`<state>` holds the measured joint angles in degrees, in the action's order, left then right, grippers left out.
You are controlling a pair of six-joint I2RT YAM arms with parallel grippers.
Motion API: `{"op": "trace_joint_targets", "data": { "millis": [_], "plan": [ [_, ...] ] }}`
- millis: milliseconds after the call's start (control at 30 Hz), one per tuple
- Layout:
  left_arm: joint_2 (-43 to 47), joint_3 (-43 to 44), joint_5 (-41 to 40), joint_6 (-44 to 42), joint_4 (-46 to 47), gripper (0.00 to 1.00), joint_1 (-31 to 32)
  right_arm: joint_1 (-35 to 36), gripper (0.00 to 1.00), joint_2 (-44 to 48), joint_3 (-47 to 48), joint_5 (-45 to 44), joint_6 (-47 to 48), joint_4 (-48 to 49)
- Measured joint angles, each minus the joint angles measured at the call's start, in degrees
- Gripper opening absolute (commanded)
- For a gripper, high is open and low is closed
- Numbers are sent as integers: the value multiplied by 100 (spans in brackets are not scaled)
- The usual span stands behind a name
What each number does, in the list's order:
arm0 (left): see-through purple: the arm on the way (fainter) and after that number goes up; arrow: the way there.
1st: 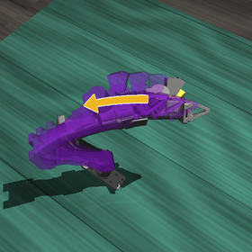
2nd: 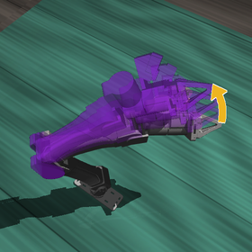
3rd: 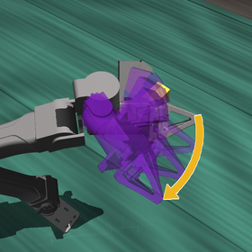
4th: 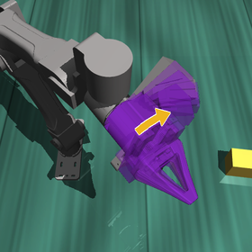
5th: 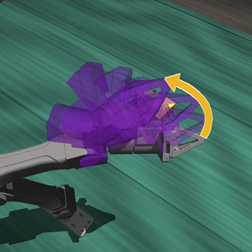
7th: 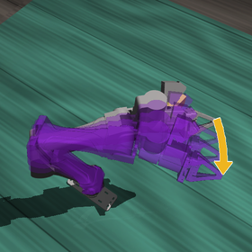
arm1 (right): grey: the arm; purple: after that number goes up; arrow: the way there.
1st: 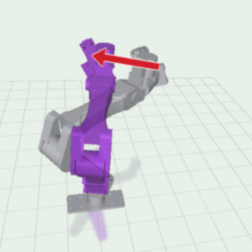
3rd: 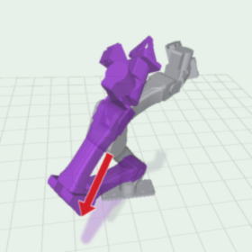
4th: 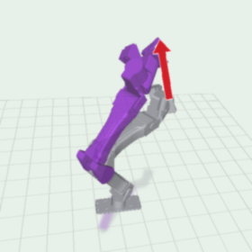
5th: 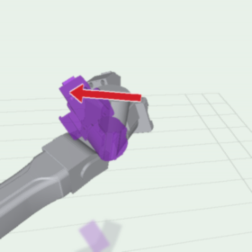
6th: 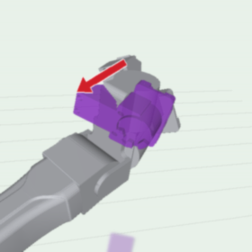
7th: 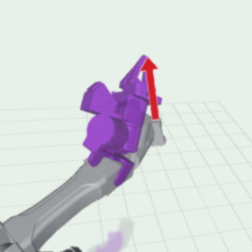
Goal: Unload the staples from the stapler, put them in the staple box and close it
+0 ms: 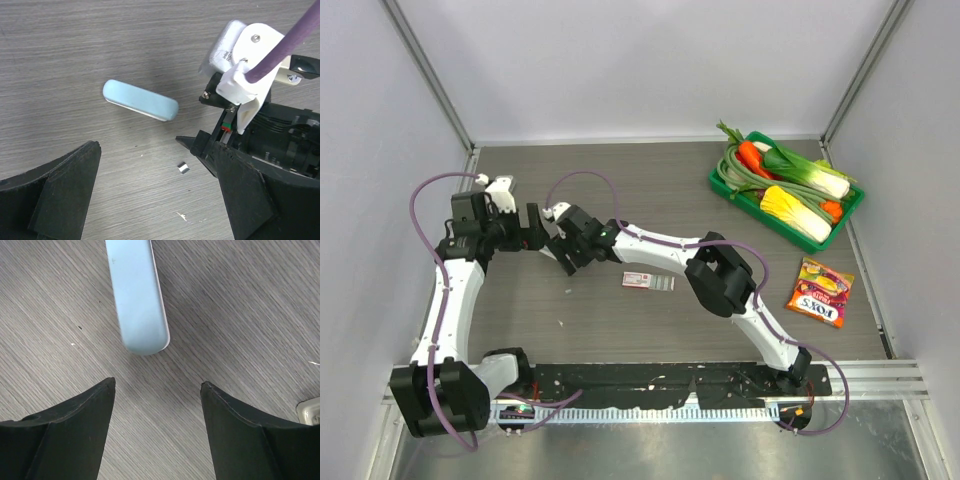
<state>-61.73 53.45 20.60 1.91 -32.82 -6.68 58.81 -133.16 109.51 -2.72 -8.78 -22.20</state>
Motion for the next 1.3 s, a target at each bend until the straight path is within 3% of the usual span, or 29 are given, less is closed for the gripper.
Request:
{"op": "trace_joint_targets", "data": {
  "millis": [267, 367, 700, 933, 1300],
  "plan": [
    [-111, -101, 190, -87, 2, 100, 4, -101, 76, 249, -267, -4, 146, -17],
    [-111, -101, 483, -120, 28, 100, 66, -249, 77, 654, -741, -20, 341, -22],
    [-323, -122, 308, -376, 9, 100, 361, -1530, 80, 2555, -2277, -531, 1152, 238],
    [-354, -122, 85, -452, -4, 100, 1038, -1563, 80, 2446, -2697, -564, 1342, 232],
    [-535, -122, -181, -570, -11, 100, 1506, -1558, 74, 2371, -2894, -476, 1469, 240]
  ]
}}
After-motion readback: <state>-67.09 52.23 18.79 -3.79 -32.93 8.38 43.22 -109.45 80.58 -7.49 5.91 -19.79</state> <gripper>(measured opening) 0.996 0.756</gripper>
